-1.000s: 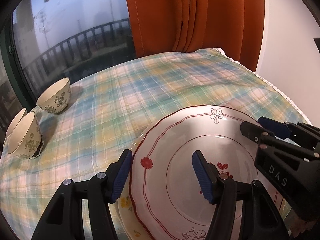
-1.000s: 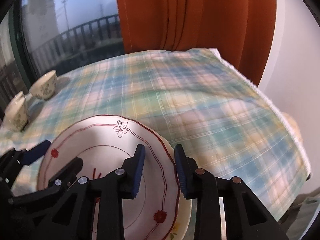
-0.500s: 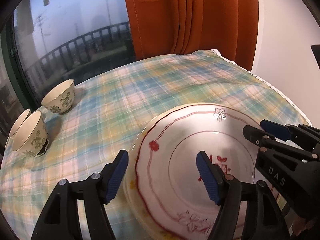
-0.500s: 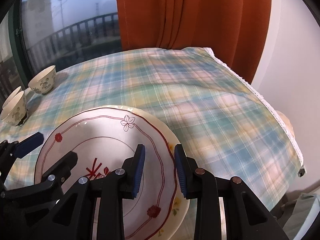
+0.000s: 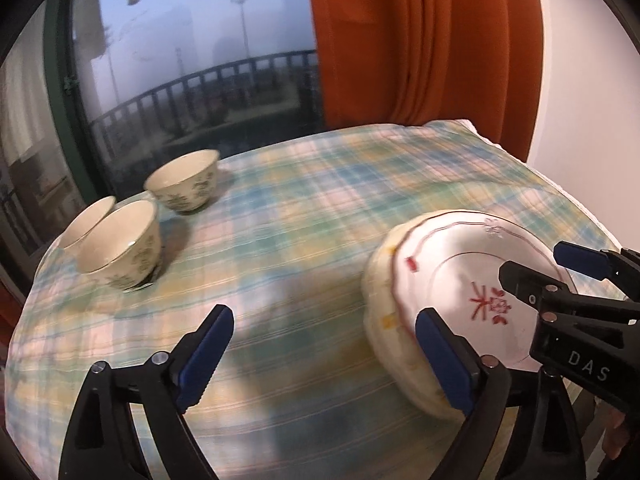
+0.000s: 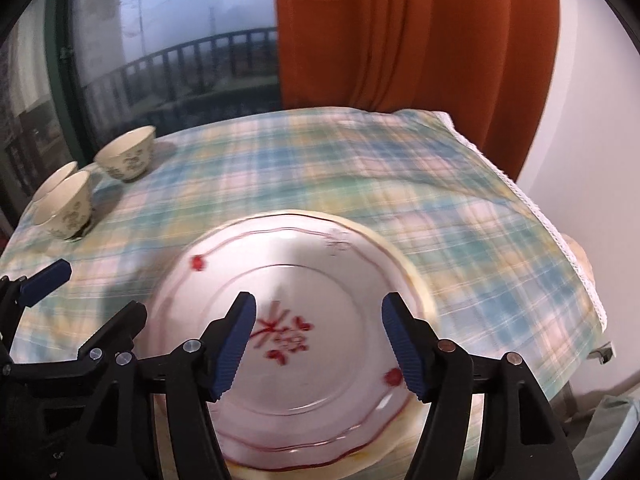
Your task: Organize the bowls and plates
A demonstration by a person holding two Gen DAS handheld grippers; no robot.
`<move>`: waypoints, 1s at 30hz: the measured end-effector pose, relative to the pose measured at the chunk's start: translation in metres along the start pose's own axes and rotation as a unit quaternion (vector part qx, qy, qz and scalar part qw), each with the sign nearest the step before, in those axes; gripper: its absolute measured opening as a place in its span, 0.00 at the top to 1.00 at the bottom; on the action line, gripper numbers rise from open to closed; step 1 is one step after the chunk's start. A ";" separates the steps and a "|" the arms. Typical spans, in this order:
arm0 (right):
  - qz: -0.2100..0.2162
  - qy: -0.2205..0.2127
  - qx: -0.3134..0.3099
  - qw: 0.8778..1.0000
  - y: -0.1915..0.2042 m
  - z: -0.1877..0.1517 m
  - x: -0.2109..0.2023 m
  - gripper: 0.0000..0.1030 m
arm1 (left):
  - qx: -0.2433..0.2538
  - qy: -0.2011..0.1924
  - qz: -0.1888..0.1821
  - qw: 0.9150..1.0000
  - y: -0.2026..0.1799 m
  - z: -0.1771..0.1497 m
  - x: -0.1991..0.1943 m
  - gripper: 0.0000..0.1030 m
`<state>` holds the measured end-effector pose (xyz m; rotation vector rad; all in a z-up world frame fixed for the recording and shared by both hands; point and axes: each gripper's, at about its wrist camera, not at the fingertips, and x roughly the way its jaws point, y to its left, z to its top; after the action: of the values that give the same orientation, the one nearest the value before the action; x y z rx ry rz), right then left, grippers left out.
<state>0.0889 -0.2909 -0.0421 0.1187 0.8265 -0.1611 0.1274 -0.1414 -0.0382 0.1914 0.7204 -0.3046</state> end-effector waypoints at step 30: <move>0.091 -0.029 -0.064 0.993 0.174 0.046 0.001 0.33 | -0.091 -0.021 0.083 0.992 0.174 0.000 -0.021 0.08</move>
<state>0.1552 -0.1282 -0.0043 0.0690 0.7608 0.0604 0.1714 0.0260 -0.0126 0.0714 0.6811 -0.0832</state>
